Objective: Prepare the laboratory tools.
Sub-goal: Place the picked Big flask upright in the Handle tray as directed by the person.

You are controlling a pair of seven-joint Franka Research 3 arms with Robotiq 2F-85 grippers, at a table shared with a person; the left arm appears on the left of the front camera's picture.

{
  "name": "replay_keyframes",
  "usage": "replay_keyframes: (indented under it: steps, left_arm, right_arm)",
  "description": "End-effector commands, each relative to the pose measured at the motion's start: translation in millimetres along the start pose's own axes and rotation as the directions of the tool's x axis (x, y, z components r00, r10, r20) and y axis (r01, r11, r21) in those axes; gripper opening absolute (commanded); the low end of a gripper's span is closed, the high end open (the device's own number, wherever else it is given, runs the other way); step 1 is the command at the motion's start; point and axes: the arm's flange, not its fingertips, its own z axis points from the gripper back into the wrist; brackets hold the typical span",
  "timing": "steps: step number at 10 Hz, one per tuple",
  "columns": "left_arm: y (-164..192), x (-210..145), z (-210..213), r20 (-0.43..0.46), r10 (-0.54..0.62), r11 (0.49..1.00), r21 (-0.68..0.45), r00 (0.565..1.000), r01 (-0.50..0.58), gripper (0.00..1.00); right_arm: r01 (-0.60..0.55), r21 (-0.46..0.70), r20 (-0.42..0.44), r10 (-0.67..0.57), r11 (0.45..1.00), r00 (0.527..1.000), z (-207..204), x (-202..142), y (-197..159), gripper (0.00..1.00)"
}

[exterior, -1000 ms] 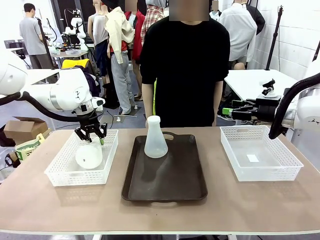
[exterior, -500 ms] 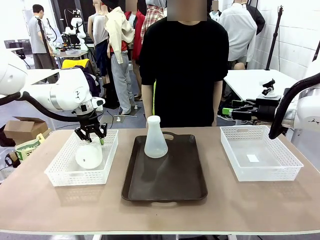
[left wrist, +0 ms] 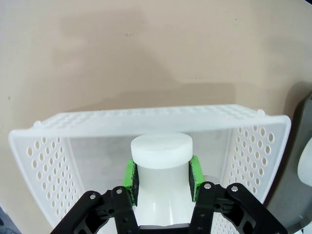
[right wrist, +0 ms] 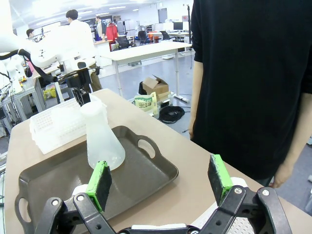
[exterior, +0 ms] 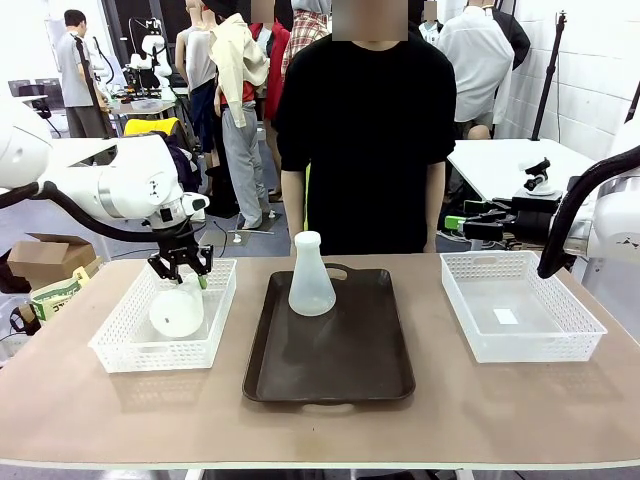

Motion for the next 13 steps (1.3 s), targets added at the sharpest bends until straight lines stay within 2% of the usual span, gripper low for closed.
replay_keyframes:
  steps: [1,5,8,11,13]
  left_arm:
    - [-1.8,-28.8,31.6,0.021,0.038,0.999,0.032,0.999,-0.039,0.00]
    - [-10.0,-63.0,79.9,0.036,0.016,1.000,0.001,0.999,-0.016,0.00]
    - [-10.2,-81.1,103.4,0.097,-0.038,0.998,-0.040,0.995,0.042,0.00]
    - [-4.3,-88.1,115.4,0.125,-0.052,0.995,-0.075,0.991,0.062,0.00]
    - [-1.4,-85.8,122.7,0.126,-0.032,0.998,-0.042,0.992,0.038,0.00]
  right_arm:
    - [0.006,0.001,-0.016,-0.006,1.000,1.000,-0.9,1.4,-0.1,1.00]
    - [0.006,0.001,-0.016,-0.006,1.000,1.000,-0.9,1.4,-0.1,1.00]
    - [0.006,0.001,-0.016,-0.006,1.000,1.000,-0.9,1.4,-0.1,1.00]
    - [0.006,0.001,-0.016,-0.006,1.000,1.000,-0.9,1.4,-0.1,1.00]
    - [0.006,0.001,-0.016,-0.006,1.000,1.000,-0.9,1.4,-0.1,1.00]
